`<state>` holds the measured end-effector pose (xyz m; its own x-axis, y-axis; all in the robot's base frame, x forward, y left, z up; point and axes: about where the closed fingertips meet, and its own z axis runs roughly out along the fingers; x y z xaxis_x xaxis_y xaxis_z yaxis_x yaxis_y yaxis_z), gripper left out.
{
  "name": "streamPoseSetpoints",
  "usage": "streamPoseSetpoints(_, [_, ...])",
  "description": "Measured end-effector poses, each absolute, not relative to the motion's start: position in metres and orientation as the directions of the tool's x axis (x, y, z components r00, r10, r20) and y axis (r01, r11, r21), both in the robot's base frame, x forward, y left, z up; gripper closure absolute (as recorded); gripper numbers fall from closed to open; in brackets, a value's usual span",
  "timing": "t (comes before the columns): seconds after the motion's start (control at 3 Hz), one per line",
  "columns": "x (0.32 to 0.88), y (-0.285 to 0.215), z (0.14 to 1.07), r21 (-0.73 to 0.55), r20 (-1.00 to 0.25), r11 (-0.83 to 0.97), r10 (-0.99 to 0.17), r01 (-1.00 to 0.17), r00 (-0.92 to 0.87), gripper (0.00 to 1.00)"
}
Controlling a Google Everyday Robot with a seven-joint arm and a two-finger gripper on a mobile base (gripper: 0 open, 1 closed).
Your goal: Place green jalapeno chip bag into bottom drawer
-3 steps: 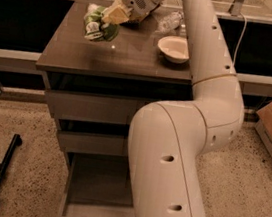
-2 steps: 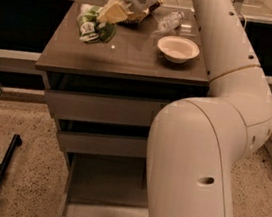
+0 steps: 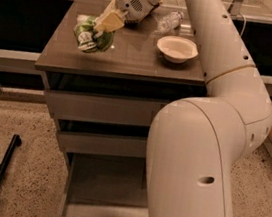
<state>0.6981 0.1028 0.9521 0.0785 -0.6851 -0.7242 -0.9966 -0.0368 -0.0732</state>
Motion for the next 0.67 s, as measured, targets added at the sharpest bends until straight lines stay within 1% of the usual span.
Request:
streamPoseSetpoints(0.33, [0.675,0.093,0.950,-0.016,-0.747,-0.022,-0.664,-1.000,0.026,1.00])
streamPoseSetpoints(0.67, [0.641,0.075,0.952,0.031,-0.781,0.015,-0.624,-0.999,-0.033,1.00])
